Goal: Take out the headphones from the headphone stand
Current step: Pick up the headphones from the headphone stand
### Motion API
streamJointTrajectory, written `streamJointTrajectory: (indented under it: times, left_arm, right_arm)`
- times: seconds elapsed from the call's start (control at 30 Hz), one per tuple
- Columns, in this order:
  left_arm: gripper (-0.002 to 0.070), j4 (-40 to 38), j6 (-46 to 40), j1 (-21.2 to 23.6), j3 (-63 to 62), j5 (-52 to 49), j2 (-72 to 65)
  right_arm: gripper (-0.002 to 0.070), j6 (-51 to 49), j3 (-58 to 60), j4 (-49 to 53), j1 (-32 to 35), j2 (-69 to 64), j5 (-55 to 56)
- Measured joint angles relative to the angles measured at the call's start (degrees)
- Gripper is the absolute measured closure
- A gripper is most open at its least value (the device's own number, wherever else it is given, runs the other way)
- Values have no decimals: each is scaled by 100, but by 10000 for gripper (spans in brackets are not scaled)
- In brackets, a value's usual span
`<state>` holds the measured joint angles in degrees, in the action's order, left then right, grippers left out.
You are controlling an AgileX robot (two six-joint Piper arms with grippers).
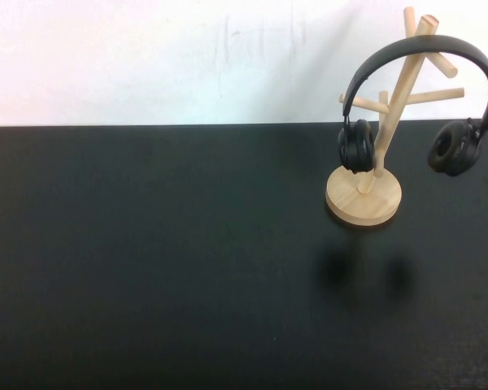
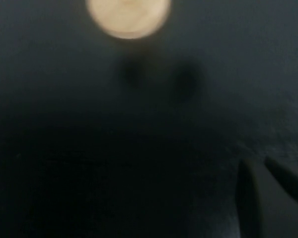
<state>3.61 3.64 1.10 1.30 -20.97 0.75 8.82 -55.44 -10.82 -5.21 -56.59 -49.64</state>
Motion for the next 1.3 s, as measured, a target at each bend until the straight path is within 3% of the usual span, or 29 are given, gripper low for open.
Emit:
streamJointTrajectory:
  times: [0.1,0.2,0.4,0.47,0.73,1.3]
  left_arm:
    - [679,0,0,0,0,0,0]
    - [679,0,0,0,0,0,0]
    - [679,0,0,0,0,0,0]
    - [679,0,0,0,0,0,0]
    - [679,0,0,0,0,0,0]
    - [679,0,0,0,0,0,0]
  right_arm:
    - [662,99,-460,814,-520,-312,343]
    - [577,342,-605,1797,-857,-469,1293]
    - [260,1202,-605,2502,-997,-970,2675]
    - [202,1538,-605,2578,-997,-1183,2873]
    - [198,1919,-605,2994,-974,-1957,3966]
    - [199,2668,-605,2618,-346,-3287,6571]
